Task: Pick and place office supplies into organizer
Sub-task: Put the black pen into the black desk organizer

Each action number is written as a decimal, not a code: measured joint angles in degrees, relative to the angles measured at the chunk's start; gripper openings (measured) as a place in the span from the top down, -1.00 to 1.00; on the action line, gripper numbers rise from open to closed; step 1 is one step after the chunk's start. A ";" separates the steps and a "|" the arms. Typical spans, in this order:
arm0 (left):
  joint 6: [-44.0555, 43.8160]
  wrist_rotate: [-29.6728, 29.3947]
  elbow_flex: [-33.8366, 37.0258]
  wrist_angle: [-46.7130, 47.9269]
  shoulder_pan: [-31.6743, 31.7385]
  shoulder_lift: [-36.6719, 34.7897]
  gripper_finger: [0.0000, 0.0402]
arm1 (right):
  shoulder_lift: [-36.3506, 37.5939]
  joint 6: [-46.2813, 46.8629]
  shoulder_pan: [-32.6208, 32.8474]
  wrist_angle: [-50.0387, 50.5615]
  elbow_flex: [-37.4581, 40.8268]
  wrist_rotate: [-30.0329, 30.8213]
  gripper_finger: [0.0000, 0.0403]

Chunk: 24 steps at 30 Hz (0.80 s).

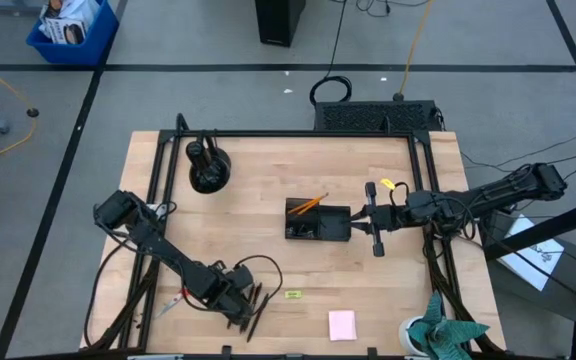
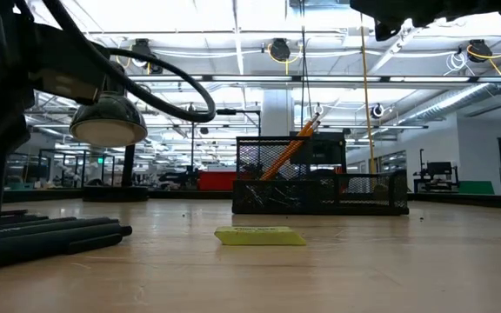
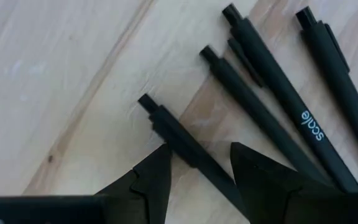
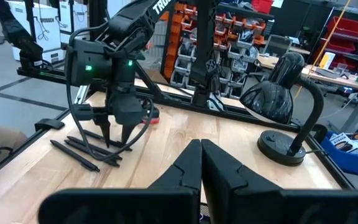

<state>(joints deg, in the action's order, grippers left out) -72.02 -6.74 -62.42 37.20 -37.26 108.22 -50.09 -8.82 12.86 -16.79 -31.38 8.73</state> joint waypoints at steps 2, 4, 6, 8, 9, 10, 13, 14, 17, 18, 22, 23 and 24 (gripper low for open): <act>1.18 0.05 -0.04 0.40 -0.01 0.31 0.14 | 0.00 0.00 0.00 -0.02 0.00 0.00 1.00; 2.61 0.26 -0.04 0.72 0.00 0.34 0.14 | 0.00 0.00 0.00 -0.07 0.00 0.00 1.00; 4.53 0.33 -0.04 1.17 -0.02 0.38 0.14 | 0.00 0.00 0.00 -0.09 0.00 0.00 1.00; 6.51 0.52 -0.04 1.47 0.00 0.42 0.16 | 0.00 0.00 0.00 -0.07 0.00 0.00 1.00; 7.31 0.52 -0.04 1.52 0.00 0.42 0.18 | 0.00 0.00 0.00 -0.07 0.00 0.00 1.00; 8.08 0.54 -0.02 1.54 0.00 0.42 0.22 | 0.00 0.00 0.00 -0.09 0.00 0.00 1.00; 9.20 0.77 0.00 1.49 0.02 0.42 0.38 | 0.00 0.00 0.00 -0.07 0.00 0.00 1.00; 9.57 0.98 0.00 1.42 0.02 0.43 0.44 | 0.00 0.00 0.00 -0.07 0.00 0.00 1.00; 10.82 1.68 0.00 0.85 0.04 0.42 0.64 | 0.00 0.00 0.00 -0.07 0.00 0.00 1.00; 11.12 1.78 0.00 0.58 0.04 0.42 0.71 | 0.00 0.00 0.00 -0.08 0.00 0.00 1.00; 13.32 1.71 0.00 -0.21 0.04 0.42 0.92 | 0.00 -0.04 0.00 -0.09 0.00 0.00 1.00; 13.72 1.48 0.02 -0.32 0.04 0.42 0.94 | 0.00 -0.04 0.00 -0.07 0.00 0.00 1.00; 13.96 1.14 0.02 -0.39 0.06 0.42 0.94 | 0.00 -0.04 0.00 -0.07 0.00 0.00 1.00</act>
<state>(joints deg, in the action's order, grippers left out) -58.05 -5.60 -62.39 36.81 -37.19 108.64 -50.09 -8.86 12.86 -16.86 -31.38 8.73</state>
